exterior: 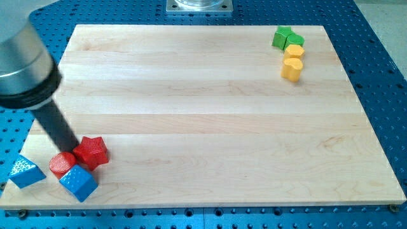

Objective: Place your arm bottom of red star

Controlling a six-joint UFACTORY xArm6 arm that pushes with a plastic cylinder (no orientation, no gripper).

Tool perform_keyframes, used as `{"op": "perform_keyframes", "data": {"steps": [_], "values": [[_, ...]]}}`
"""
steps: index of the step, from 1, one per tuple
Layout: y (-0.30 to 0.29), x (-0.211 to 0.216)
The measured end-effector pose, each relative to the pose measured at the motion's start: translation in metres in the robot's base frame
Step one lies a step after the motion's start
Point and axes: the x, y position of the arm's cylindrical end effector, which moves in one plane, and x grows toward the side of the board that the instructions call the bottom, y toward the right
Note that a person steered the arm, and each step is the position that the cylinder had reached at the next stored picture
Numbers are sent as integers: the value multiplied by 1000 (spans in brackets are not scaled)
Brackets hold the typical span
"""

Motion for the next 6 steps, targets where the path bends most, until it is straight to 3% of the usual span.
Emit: {"op": "perform_keyframes", "data": {"steps": [1, 2, 3, 5, 6], "values": [[66, -27], [126, 8], [134, 83], [109, 83], [55, 83]]}}
